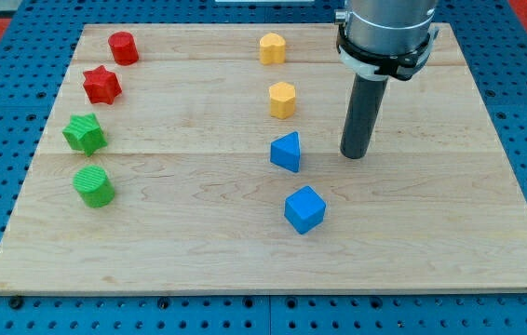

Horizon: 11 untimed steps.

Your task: Move the arm to the bottom right of the yellow hexagon

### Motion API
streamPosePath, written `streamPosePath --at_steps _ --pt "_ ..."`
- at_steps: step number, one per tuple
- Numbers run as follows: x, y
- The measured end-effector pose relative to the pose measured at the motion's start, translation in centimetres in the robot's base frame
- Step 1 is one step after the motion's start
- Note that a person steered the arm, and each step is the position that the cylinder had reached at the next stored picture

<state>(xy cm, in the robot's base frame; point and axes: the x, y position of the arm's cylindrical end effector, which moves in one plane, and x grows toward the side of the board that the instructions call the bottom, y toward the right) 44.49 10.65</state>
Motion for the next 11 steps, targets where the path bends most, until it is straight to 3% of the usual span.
streamPosePath --at_steps 4,7,8,9,11 --pt "0.4 0.4" --pt "3.4 2.5" --pt "-0.5 -1.9" --pt "-6.0 -1.9" --pt "-6.2 -5.1"
